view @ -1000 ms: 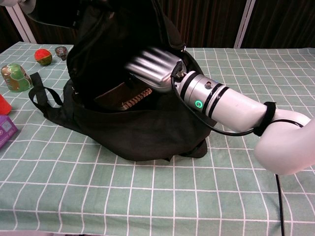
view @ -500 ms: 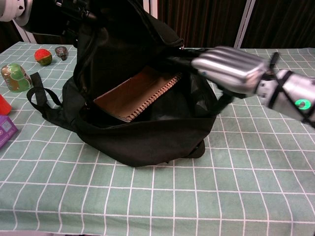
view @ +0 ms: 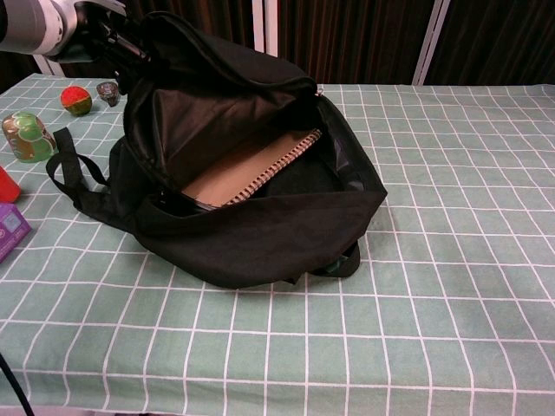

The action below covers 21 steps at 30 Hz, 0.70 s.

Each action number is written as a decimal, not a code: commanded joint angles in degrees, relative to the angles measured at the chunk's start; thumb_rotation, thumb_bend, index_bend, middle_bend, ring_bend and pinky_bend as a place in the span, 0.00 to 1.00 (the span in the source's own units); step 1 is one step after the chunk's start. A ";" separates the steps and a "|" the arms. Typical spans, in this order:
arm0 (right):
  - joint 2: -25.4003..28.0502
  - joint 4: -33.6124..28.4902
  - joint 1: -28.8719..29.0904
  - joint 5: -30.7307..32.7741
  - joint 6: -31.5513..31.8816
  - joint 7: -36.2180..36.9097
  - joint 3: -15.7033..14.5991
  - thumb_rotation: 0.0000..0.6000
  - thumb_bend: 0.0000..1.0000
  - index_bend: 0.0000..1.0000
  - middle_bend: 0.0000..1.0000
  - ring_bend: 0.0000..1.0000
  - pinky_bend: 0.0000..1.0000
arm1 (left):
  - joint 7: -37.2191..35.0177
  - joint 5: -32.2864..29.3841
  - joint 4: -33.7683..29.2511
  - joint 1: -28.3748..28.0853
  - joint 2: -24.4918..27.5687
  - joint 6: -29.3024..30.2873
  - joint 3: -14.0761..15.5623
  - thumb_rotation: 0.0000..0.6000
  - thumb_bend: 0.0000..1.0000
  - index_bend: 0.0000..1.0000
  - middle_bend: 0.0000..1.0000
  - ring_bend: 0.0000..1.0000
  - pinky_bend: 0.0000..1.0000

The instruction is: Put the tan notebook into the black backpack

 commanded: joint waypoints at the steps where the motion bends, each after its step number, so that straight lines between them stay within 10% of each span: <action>1: 1.57 2.30 -3.67 2.00 3.95 3.93 2.12 1.00 0.00 0.09 0.26 0.08 0.25 | 3.15 -2.29 0.58 -1.23 -0.19 -1.53 1.68 1.00 0.19 0.26 0.34 0.30 0.47; 7: 1.51 4.89 -7.38 4.82 7.31 9.53 5.74 1.00 0.00 0.09 0.25 0.08 0.25 | -5.01 13.99 -13.70 7.61 7.73 -10.93 -2.81 1.00 0.17 0.29 0.40 0.30 0.44; 13: 1.24 6.39 -9.14 5.78 6.96 11.50 7.57 1.00 0.00 0.08 0.25 0.08 0.25 | -14.83 30.21 -22.79 17.92 12.83 -19.04 -9.26 1.00 0.12 0.16 0.24 0.21 0.37; 21: 1.24 7.06 -10.08 6.14 4.95 12.74 9.14 1.00 0.00 0.07 0.25 0.08 0.25 | -27.20 48.93 -25.67 32.25 16.45 -15.02 -18.14 1.00 0.11 0.17 0.25 0.21 0.36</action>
